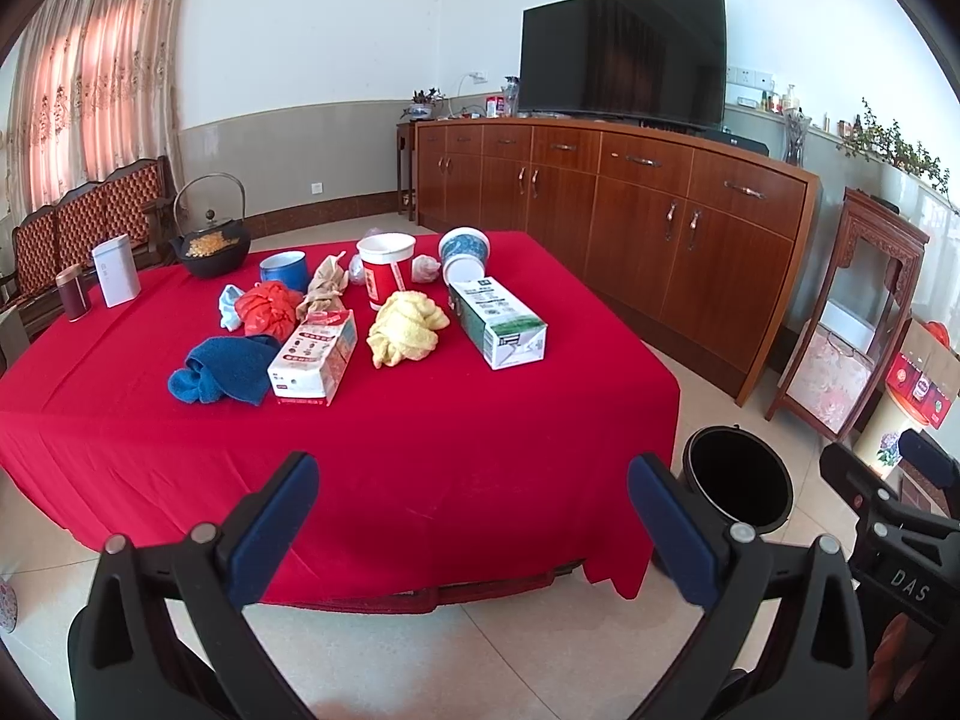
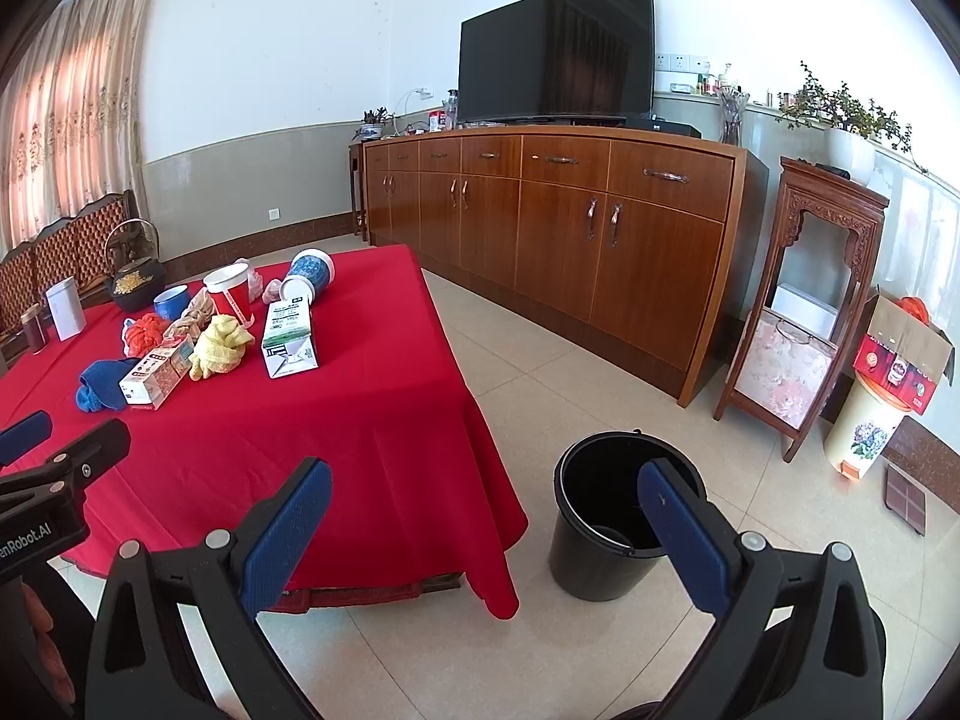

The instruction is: Collect trash

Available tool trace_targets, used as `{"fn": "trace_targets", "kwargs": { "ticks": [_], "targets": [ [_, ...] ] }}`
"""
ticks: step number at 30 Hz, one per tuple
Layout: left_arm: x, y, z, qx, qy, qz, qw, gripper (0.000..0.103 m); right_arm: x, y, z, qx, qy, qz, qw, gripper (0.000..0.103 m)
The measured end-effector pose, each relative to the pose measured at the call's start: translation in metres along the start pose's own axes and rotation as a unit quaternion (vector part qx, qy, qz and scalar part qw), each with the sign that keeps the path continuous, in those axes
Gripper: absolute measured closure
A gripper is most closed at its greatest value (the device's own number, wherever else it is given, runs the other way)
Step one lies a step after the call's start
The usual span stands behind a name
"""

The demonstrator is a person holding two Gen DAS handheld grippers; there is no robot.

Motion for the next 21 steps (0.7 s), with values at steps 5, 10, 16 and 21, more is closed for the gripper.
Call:
{"fn": "trace_targets", "kwargs": {
  "ticks": [5, 10, 16, 21],
  "targets": [
    [-0.0015, -0.0007, -0.0004, 0.004, -0.004, 0.0, 1.0, 0.0, 0.0002, -0.0006, 0.0, 0.001, 0.001, 0.0, 1.0, 0.0],
    [-0.003, -0.0022, -0.0015, 0.004, -0.005, 0.001, 1.0, 0.0, 0.0012, -0.0007, -0.0012, 0.001, 0.001, -0.002, 1.0, 0.0],
    [-0.0015, -0.0042, -0.0009, 0.006, -0.007, -0.004, 1.0, 0.0, -0.0012, -0.0007, -0.0011, 0.003, 0.001, 0.001, 1.0, 0.0],
    [-0.0001, -0.0037, -0.0007, 0.007, -0.007, -0.004, 0.9999, 0.0, -0.0003, -0.0013, -0.0013, 0.003, 0.002, -0.001, 1.0, 0.0]
  ]
}}
Point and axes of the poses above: each gripper's, at about its wrist camera, not at the fingertips, and z roughly the way its jaws point, x to its left, y to its top, the point moved 2 cm from there along z, roughly the way its jaws point, and after that the axes turned 7 degrees about x, right-handed, at the moved point
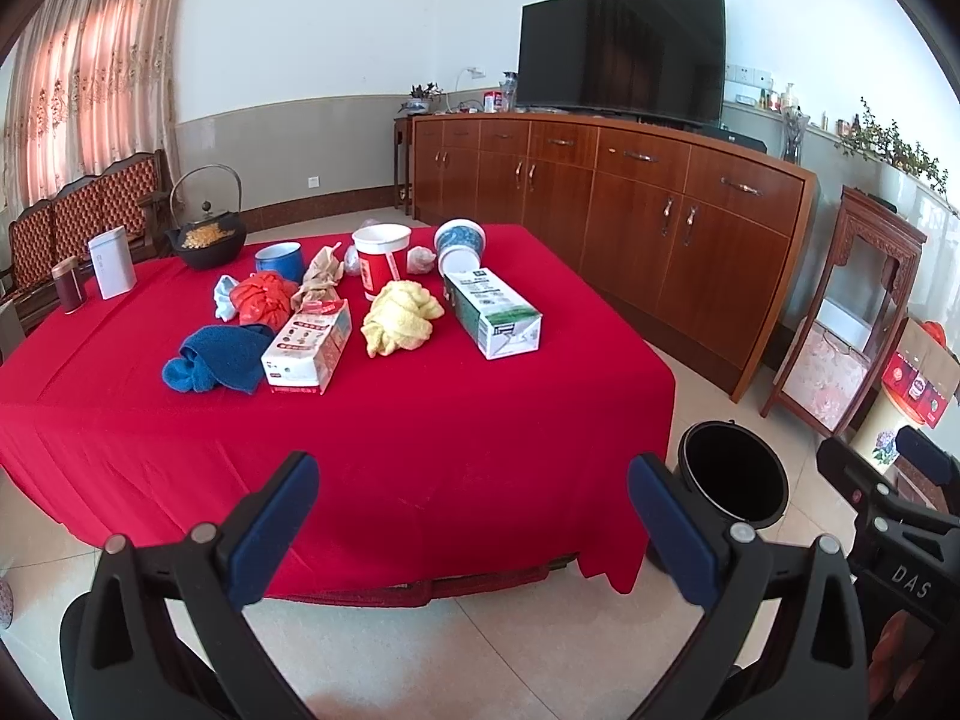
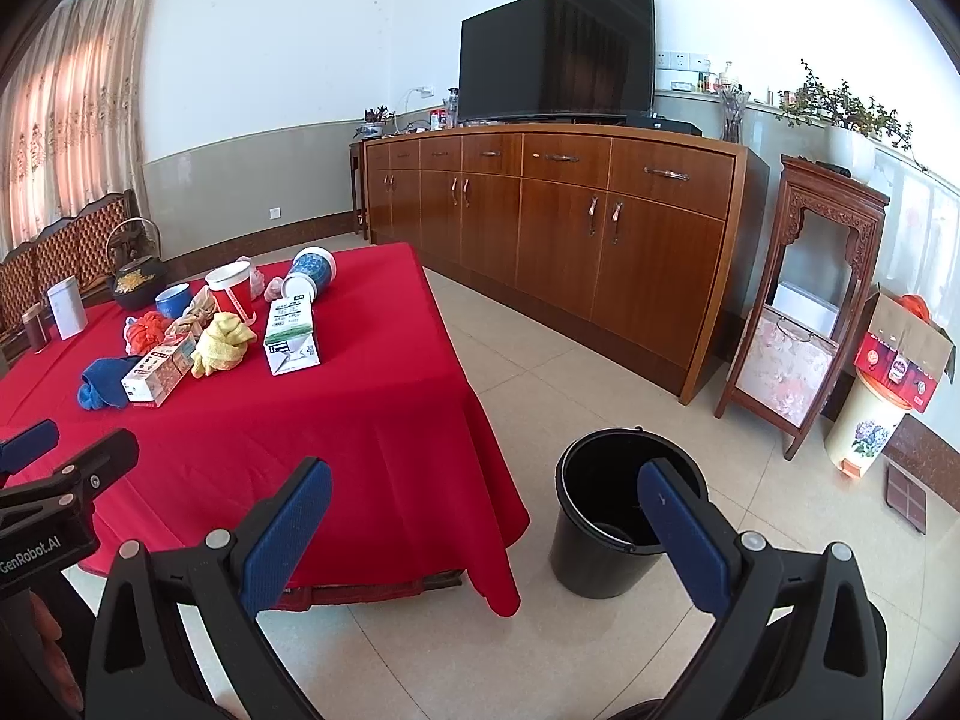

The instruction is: Collect trash

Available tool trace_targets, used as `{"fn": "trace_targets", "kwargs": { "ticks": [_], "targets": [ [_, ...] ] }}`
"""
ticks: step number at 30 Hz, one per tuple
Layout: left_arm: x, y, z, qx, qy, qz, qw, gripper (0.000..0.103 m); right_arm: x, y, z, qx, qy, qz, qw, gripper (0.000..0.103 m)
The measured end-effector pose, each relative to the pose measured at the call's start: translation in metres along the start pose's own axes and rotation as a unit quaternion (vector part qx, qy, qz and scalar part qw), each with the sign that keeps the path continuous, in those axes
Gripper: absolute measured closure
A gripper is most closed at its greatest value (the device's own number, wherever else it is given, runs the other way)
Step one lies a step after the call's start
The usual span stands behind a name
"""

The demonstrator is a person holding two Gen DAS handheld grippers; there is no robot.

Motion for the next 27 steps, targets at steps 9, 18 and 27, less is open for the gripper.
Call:
{"fn": "trace_targets", "kwargs": {
  "ticks": [9, 18, 27],
  "targets": [
    [0.005, 0.001, 0.001, 0.001, -0.001, -0.006, 1.0, 0.0, 0.003, 0.0, 0.003, 0.006, 0.009, 0.002, 1.0, 0.0],
    [0.045, 0.015, 0.016, 0.002, 0.021, -0.05, 0.9985, 0.0, 0.009, 0.008, 0.026, 0.027, 0.064, -0.011, 0.998, 0.0],
    [0.105, 0.025, 0.054, 0.025, 0.051, -0.081, 0.9951, 0.0, 0.05, 0.022, 0.065, 0.051, 0.105, -0.061, 0.991, 0.0]
  ]
}}
Point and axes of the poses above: each gripper's, at about its wrist camera, not at the fingertips, and z roughly the way its jaws point, x to its left, y to its top, the point moved 2 cm from there along z, roughly the way its jaws point, and after that the axes turned 7 degrees about x, right-handed, at the moved point
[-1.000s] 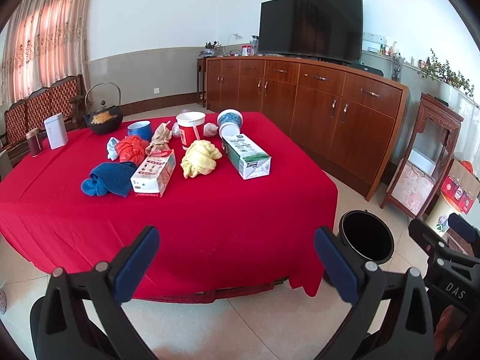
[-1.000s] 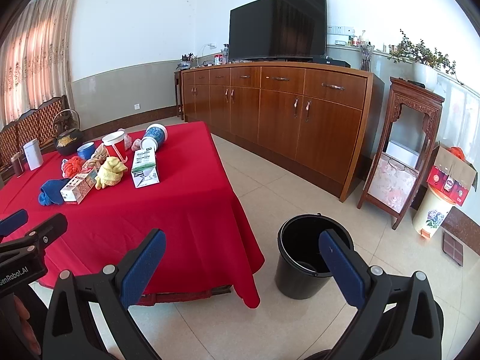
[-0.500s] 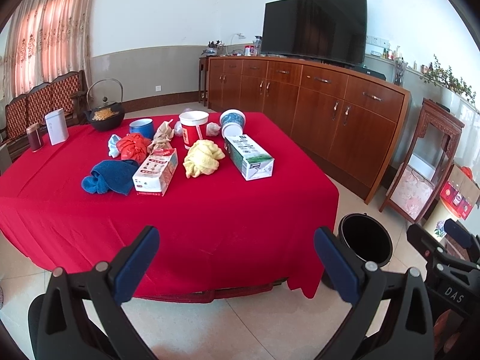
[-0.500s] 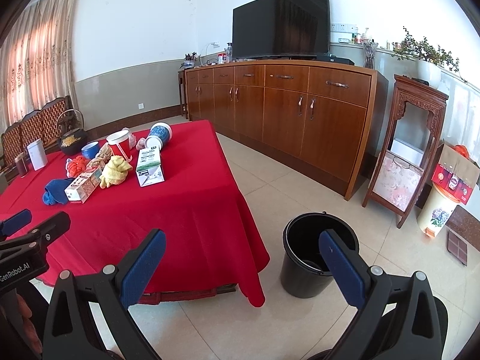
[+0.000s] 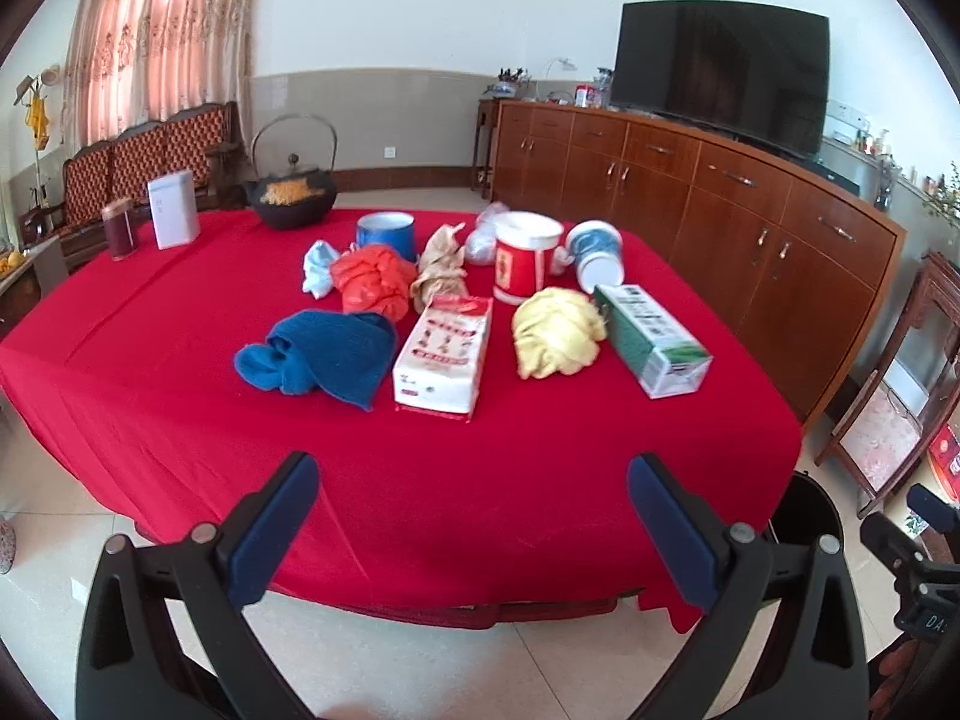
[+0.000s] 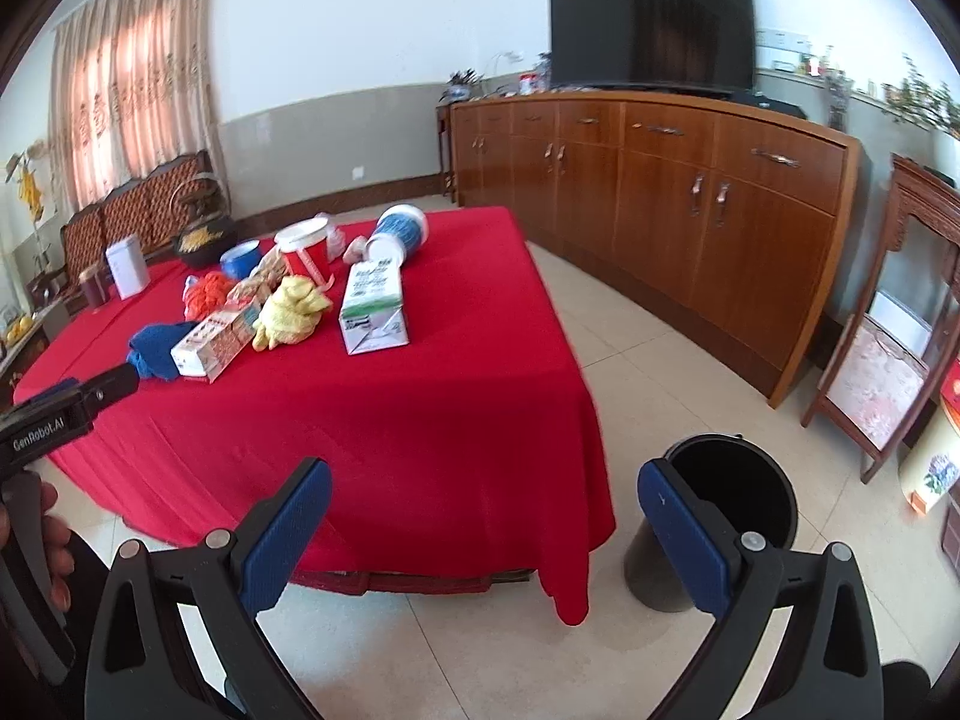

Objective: Collect trash
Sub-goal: 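Move both tools toward the table, left toward blue towel, right toward yellow cloth, then grasp the blue towel with the left tool while the right tool grasps the yellow cloth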

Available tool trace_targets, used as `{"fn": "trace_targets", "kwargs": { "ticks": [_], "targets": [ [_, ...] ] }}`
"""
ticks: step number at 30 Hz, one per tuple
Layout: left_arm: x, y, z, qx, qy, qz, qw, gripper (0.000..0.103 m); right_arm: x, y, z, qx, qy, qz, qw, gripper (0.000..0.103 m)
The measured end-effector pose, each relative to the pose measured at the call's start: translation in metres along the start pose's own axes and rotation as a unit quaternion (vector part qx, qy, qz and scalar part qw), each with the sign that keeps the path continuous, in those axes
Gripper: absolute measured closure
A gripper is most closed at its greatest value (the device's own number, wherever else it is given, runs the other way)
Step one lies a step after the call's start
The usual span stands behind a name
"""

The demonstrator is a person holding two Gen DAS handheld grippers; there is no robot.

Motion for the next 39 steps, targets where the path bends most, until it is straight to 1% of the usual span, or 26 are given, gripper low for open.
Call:
{"fn": "trace_targets", "kwargs": {
  "ticks": [2, 3, 4, 11, 14, 17, 18, 21, 23, 26, 34, 35, 36, 37, 39],
  "targets": [
    [0.009, 0.001, 0.012, 0.015, 0.006, 0.002, 0.9999, 0.0, 0.008, 0.005, 0.016, 0.018, 0.013, -0.012, 1.0, 0.0],
    [0.013, 0.002, 0.016, 0.014, 0.014, 0.003, 0.9998, 0.0, 0.012, 0.009, 0.025, 0.024, 0.026, -0.015, 0.999, 0.0],
    [0.016, 0.003, 0.019, 0.013, 0.025, 0.003, 0.9996, 0.0, 0.015, 0.01, 0.029, 0.027, 0.029, -0.018, 0.999, 0.0],
    [0.033, 0.018, 0.046, 0.013, 0.043, -0.003, 0.999, 0.0, 0.039, 0.042, 0.061, 0.016, 0.038, -0.042, 0.998, 0.001],
    [0.048, 0.025, 0.048, 0.001, 0.061, -0.009, 0.9981, 0.0, 0.052, 0.057, 0.07, 0.011, 0.05, -0.053, 0.997, 0.006],
    [0.065, 0.03, 0.059, 0.009, 0.071, -0.018, 0.9973, 0.001, 0.067, 0.067, 0.079, 0.008, 0.059, -0.065, 0.996, 0.013],
    [0.069, 0.031, 0.062, 0.01, 0.073, -0.019, 0.9971, 0.003, 0.075, 0.071, 0.085, 0.009, 0.062, -0.069, 0.996, 0.015],
    [0.081, 0.033, 0.067, 0.011, 0.081, -0.026, 0.9963, 0.003, 0.09, 0.079, 0.099, 0.009, 0.065, -0.075, 0.995, 0.015],
    [0.089, 0.034, 0.072, 0.011, 0.083, -0.033, 0.996, 0.003, 0.097, 0.085, 0.108, 0.009, 0.063, -0.076, 0.995, 0.015],
    [0.097, 0.039, 0.083, 0.014, 0.076, -0.041, 0.9962, 0.004, 0.101, 0.095, 0.123, 0.012, 0.052, -0.075, 0.996, 0.015],
    [0.103, 0.051, 0.108, 0.017, 0.069, -0.043, 0.9965, 0.008, 0.096, 0.116, 0.165, 0.03, 0.042, -0.065, 0.997, 0.016],
    [0.104, 0.052, 0.11, 0.017, 0.067, -0.045, 0.9966, 0.008, 0.095, 0.117, 0.165, 0.029, 0.037, -0.066, 0.997, 0.017],
    [0.105, 0.053, 0.112, 0.016, 0.065, -0.045, 0.9968, 0.008, 0.095, 0.12, 0.162, 0.015, 0.026, -0.069, 0.997, 0.017],
    [0.105, 0.054, 0.115, 0.016, 0.062, -0.046, 0.9969, 0.009, 0.095, 0.124, 0.156, 0.0, 0.025, -0.07, 0.997, 0.017],
    [0.105, 0.056, 0.12, 0.02, 0.057, -0.047, 0.9971, 0.014, 0.102, 0.128, 0.152, -0.008, 0.043, -0.074, 0.996, 0.017]
  ]
}}
Point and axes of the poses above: each gripper's, at about its wrist camera, not at the fingertips, and z roughly the way its jaws point, x to its left, y to its top, the point moved 2 cm from there along z, roughly the way its jaws point, and after that the axes turned 7 degrees about x, right-handed, at the moved point
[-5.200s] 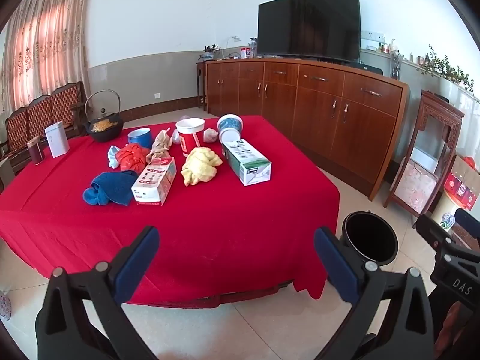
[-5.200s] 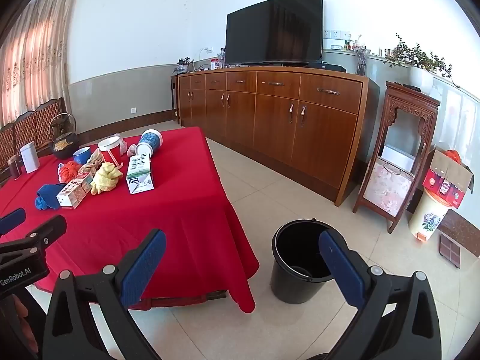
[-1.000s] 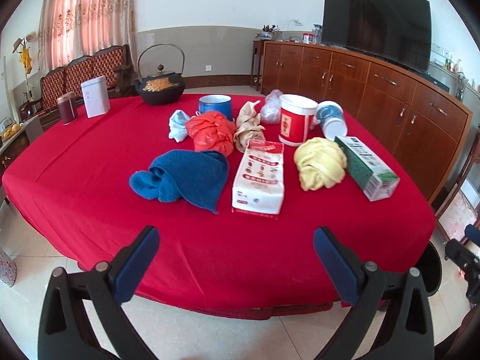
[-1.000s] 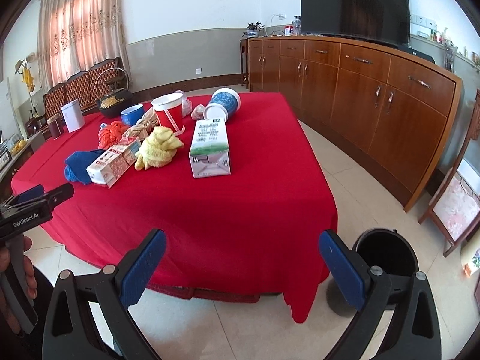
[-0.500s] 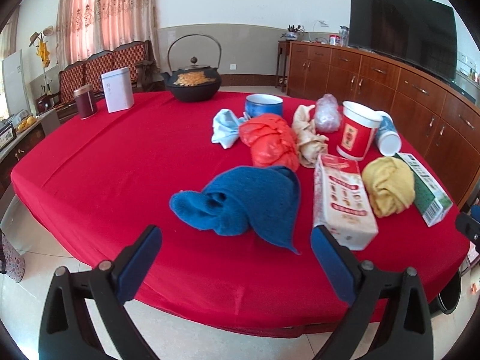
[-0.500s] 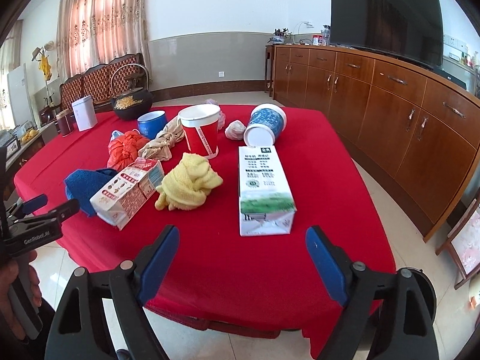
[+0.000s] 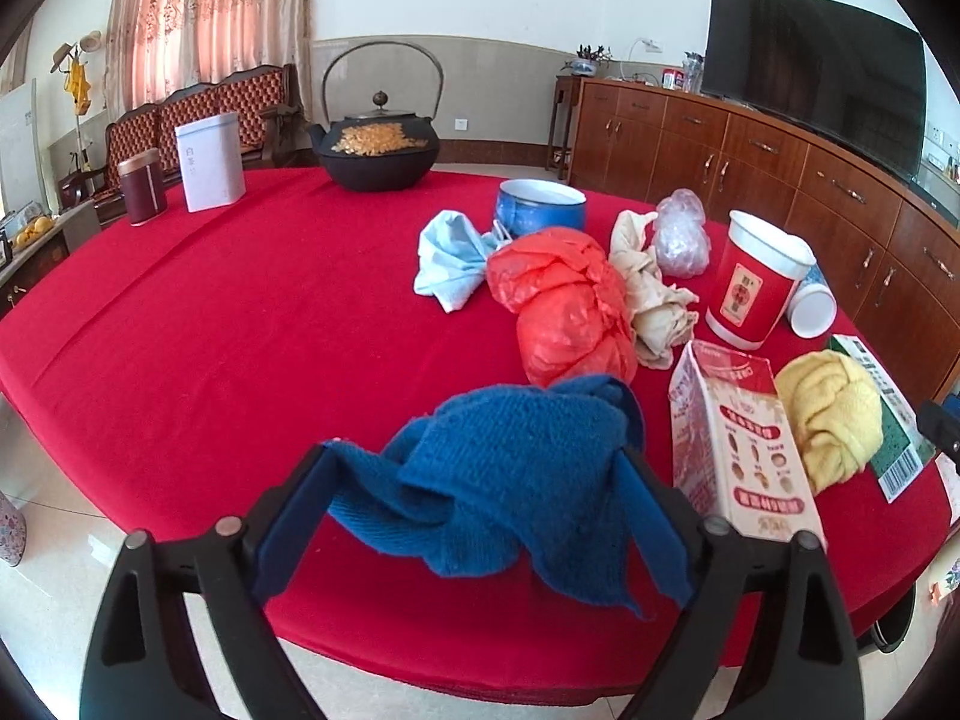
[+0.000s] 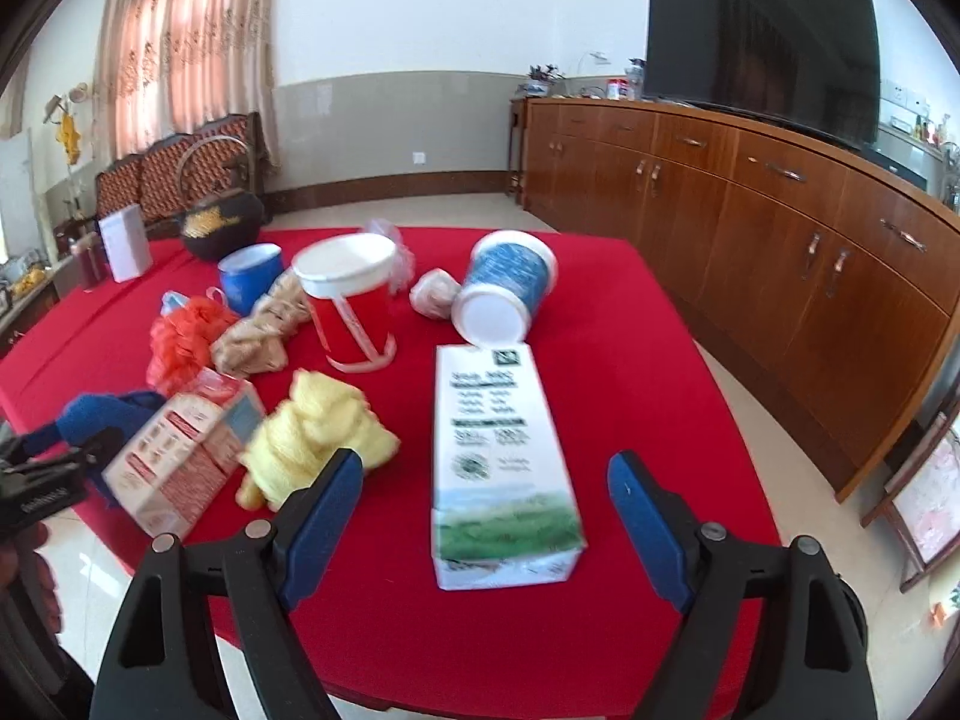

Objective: Collect trash
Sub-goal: 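Grasp the blue towel with the left tool while the right tool grasps the yellow cloth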

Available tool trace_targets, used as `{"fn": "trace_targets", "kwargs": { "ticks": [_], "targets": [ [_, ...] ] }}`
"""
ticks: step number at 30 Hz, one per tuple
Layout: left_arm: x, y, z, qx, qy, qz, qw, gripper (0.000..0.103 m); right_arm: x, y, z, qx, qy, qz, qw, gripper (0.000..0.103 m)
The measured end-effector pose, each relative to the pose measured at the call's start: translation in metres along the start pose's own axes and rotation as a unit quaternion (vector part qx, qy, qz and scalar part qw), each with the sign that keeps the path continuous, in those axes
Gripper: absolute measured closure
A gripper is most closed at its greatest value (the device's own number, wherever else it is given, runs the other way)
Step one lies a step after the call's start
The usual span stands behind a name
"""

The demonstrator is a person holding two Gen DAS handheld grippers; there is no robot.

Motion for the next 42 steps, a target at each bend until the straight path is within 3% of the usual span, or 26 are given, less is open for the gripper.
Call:
{"fn": "trace_targets", "kwargs": {
  "ticks": [4, 7, 16, 17, 18, 21, 28, 42],
  "targets": [
    [-0.003, 0.002, 0.007, 0.004, -0.014, 0.001, 0.9999, 0.021, 0.016, 0.006, 0.003, -0.007, 0.021, -0.016, 1.0, 0.031],
    [-0.004, 0.004, 0.009, 0.003, -0.032, -0.002, 0.9995, 0.032, 0.034, 0.01, 0.004, -0.018, 0.047, -0.031, 0.998, 0.031],
    [-0.01, 0.004, 0.007, -0.001, -0.043, 0.006, 0.999, 0.058, 0.066, 0.008, 0.053, 0.042, 0.084, -0.038, 0.995, 0.042],
    [-0.009, 0.005, 0.006, -0.003, -0.045, 0.004, 0.999, 0.061, 0.067, 0.006, 0.053, 0.041, 0.084, -0.038, 0.995, 0.045],
    [-0.009, 0.006, 0.002, -0.009, -0.045, 0.002, 0.999, 0.062, 0.068, 0.007, 0.053, 0.043, 0.094, -0.038, 0.994, 0.059],
    [-0.006, 0.01, -0.012, -0.03, -0.036, -0.001, 0.9989, 0.064, 0.067, 0.01, 0.046, 0.041, 0.106, -0.027, 0.993, 0.064],
    [-0.013, 0.021, -0.051, -0.059, -0.04, 0.007, 0.9975, 0.064, 0.052, 0.014, 0.005, 0.003, 0.096, -0.015, 0.995, 0.064],
    [-0.103, 0.006, -0.106, -0.071, -0.099, 0.077, 0.9896, 0.064, -0.038, -0.01, -0.097, -0.052, 0.013, 0.036, 0.998, 0.064]
  ]
}}
Point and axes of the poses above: each gripper's, at about its wrist camera, not at the fingertips, and z roughly the way its jaws point, x to its left, y to its top, the point moved 2 cm from there along z, roughly the way its jaws point, and after that the axes turned 7 degrees about x, right-handed, at the moved point
